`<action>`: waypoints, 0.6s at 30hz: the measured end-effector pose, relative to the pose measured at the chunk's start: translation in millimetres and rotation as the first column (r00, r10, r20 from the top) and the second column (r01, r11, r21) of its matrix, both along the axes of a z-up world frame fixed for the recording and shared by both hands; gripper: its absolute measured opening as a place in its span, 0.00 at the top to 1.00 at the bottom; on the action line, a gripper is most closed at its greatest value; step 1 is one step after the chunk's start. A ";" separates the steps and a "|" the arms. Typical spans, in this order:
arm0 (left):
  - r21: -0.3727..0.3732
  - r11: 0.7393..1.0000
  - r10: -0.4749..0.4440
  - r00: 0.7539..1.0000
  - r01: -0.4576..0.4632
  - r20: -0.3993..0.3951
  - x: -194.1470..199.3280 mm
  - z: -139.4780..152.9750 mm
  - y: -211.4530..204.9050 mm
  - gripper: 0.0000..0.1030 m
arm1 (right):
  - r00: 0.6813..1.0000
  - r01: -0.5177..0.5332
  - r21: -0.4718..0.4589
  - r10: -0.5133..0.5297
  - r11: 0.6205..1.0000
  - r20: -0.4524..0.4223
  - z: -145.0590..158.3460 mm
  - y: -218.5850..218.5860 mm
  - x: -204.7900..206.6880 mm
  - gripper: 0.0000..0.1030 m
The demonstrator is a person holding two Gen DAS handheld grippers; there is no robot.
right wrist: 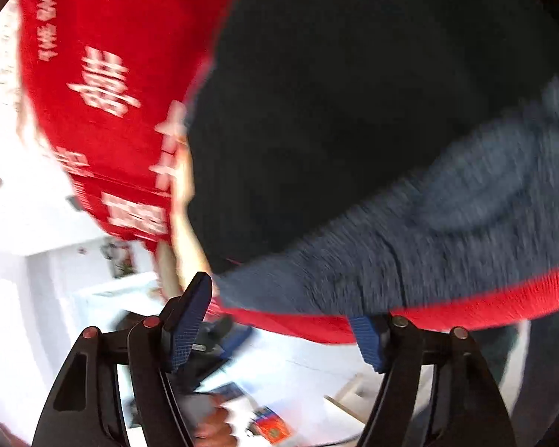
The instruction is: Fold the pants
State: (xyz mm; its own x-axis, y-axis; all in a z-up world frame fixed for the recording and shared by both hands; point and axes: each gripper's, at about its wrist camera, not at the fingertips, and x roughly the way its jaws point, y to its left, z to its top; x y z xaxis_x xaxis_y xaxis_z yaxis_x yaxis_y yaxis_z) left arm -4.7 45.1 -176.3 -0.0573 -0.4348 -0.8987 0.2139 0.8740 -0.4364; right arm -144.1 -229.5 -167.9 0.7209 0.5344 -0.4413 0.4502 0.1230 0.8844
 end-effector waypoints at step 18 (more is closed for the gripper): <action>-0.141 0.965 0.209 0.972 -0.223 -0.106 56.1 -6.9 -4.1 0.54 | 0.997 0.062 0.001 -0.062 0.998 -0.037 -6.0 -20.5 -36.3 0.27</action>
State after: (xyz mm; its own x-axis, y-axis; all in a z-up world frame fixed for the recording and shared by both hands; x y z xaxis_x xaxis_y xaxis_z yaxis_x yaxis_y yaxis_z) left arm 51.4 41.0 -183.2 -0.0237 -0.5760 -0.8171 -0.0185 0.8174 -0.5757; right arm -180.4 -250.0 -174.0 0.7359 0.4901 -0.4672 0.4894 0.0918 0.8672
